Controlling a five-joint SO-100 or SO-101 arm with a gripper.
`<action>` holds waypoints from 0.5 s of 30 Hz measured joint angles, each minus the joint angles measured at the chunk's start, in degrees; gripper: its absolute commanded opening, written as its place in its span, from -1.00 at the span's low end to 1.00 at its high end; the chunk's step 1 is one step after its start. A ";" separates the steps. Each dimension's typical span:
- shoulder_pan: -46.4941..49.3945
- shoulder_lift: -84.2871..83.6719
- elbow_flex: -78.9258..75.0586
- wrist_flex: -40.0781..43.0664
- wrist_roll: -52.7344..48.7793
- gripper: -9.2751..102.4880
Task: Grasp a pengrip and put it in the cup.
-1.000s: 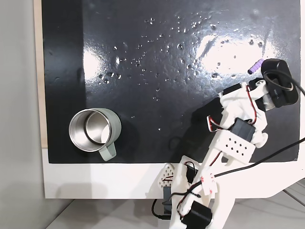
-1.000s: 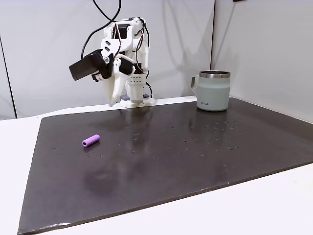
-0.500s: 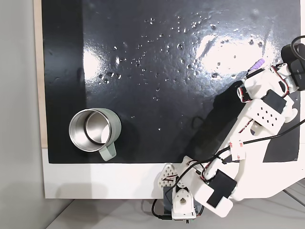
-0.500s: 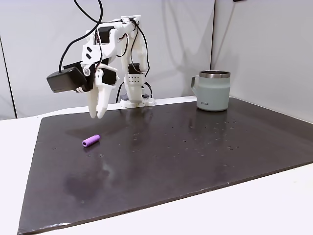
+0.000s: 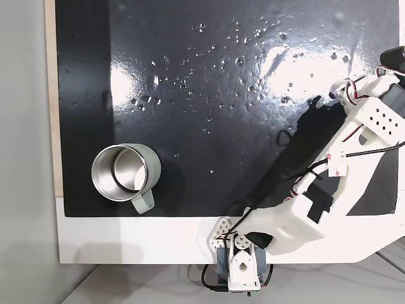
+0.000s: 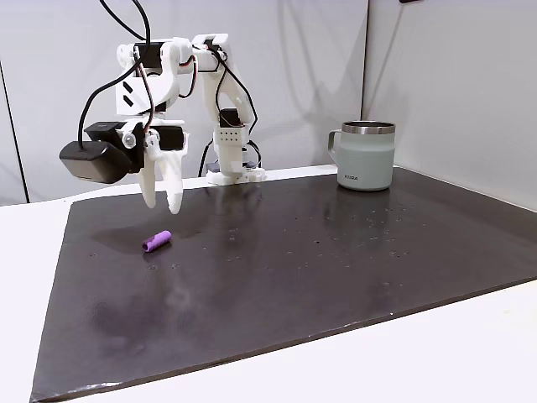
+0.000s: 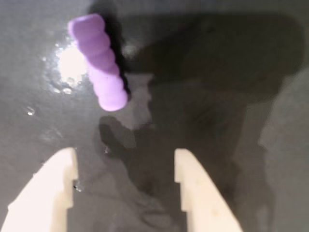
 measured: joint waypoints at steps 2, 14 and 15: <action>0.35 -5.01 -8.09 4.92 -0.26 -0.39; 1.14 -20.57 -43.24 18.37 0.18 -0.38; 1.14 -21.88 -45.00 18.37 0.18 -0.38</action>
